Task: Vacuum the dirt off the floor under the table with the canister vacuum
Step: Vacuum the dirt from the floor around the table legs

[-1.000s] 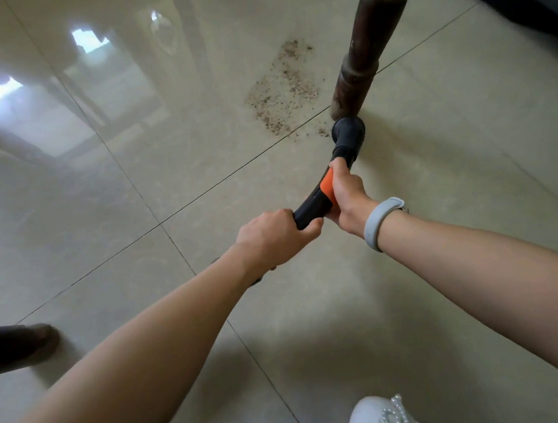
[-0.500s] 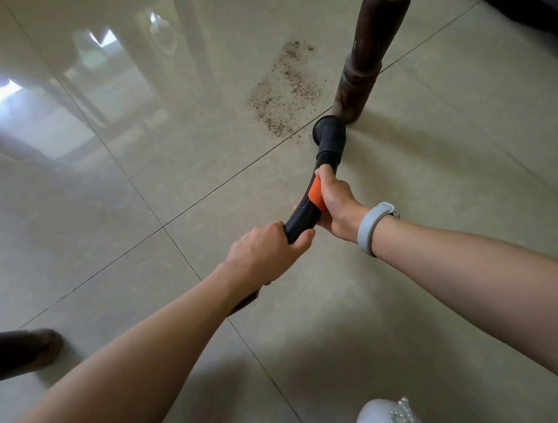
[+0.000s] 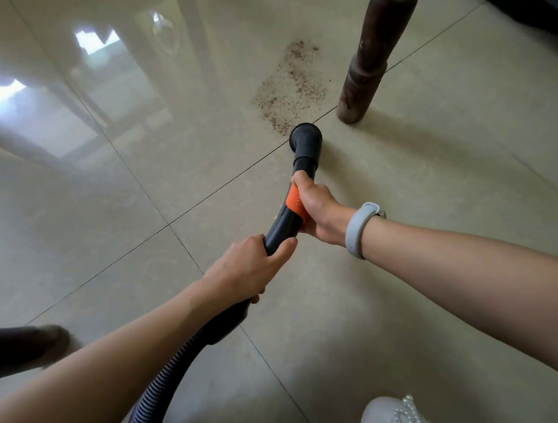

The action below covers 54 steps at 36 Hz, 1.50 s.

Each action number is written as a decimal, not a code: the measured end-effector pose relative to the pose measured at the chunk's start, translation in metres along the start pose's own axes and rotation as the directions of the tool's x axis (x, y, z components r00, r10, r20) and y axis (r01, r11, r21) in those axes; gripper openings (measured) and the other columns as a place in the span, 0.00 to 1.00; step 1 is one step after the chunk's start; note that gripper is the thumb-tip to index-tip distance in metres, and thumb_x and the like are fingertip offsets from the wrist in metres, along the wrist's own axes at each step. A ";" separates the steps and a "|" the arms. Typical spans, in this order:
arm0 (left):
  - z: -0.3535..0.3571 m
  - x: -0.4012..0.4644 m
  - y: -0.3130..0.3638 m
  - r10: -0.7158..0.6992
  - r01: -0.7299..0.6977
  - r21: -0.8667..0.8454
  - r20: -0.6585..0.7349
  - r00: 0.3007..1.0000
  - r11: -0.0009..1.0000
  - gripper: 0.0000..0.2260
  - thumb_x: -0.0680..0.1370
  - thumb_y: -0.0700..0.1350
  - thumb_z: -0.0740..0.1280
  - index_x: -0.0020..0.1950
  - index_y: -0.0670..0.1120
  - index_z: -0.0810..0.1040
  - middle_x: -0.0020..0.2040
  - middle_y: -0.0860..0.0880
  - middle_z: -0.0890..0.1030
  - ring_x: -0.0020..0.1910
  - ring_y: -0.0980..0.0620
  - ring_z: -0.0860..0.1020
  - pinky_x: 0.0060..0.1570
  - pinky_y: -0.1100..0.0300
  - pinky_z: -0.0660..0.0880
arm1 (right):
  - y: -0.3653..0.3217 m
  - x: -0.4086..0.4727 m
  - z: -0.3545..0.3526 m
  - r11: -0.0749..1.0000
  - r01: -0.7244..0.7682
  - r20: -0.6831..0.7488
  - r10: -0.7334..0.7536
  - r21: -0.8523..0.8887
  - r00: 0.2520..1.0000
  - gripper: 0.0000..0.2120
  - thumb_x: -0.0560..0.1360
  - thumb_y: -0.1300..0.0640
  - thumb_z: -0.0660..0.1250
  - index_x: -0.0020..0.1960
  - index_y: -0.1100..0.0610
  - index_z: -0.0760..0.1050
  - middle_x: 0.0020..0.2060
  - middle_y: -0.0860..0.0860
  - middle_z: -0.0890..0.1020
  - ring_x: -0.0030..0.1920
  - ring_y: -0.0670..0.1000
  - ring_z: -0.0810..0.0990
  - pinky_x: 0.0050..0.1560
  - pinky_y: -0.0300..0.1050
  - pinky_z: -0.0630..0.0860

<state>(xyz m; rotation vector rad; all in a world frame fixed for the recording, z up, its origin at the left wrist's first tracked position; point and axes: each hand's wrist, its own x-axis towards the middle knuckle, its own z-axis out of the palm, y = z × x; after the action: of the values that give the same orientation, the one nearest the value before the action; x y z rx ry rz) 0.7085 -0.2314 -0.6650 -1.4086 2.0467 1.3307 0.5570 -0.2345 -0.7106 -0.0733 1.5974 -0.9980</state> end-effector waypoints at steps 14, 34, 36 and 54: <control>-0.025 0.008 -0.020 -0.028 0.019 -0.099 -0.094 0.995 0.995 0.23 0.77 0.64 0.57 0.45 0.44 0.73 0.29 0.47 0.79 0.23 0.52 0.78 0.32 0.59 0.77 | -0.023 0.005 0.041 0.995 0.060 0.044 -0.056 -0.085 0.997 0.11 0.79 0.50 0.57 0.41 0.55 0.67 0.37 0.53 0.74 0.38 0.53 0.76 0.38 0.48 0.77; -0.059 0.025 -0.058 -0.072 -0.016 -0.323 -0.257 0.964 0.946 0.24 0.78 0.62 0.56 0.38 0.42 0.73 0.26 0.47 0.80 0.25 0.50 0.78 0.34 0.59 0.75 | -0.048 0.019 0.103 0.999 0.038 0.160 -0.038 0.000 0.986 0.09 0.77 0.50 0.64 0.48 0.56 0.69 0.52 0.56 0.75 0.60 0.58 0.77 0.53 0.52 0.77; -0.068 0.027 -0.057 -0.079 -0.022 -0.413 -0.224 0.971 0.911 0.25 0.78 0.62 0.56 0.40 0.40 0.74 0.28 0.44 0.80 0.27 0.48 0.78 0.36 0.57 0.77 | -0.048 0.018 0.108 0.999 0.009 0.217 -0.019 0.045 0.976 0.09 0.78 0.50 0.64 0.45 0.55 0.69 0.52 0.57 0.77 0.57 0.58 0.78 0.54 0.52 0.77; -0.070 0.043 -0.064 -0.041 -0.096 -0.297 -0.423 0.905 0.950 0.22 0.78 0.60 0.60 0.44 0.43 0.78 0.39 0.44 0.82 0.40 0.44 0.81 0.44 0.53 0.77 | -0.086 0.028 0.114 0.986 0.073 0.070 -0.084 0.149 0.994 0.16 0.80 0.47 0.59 0.42 0.58 0.64 0.42 0.56 0.74 0.32 0.53 0.78 0.52 0.56 0.78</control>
<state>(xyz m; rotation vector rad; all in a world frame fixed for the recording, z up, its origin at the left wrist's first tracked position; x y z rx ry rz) 0.7594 -0.3183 -0.6912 -1.9661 2.1907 1.5189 0.6039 -0.3671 -0.6721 -0.0733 1.4571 -1.1572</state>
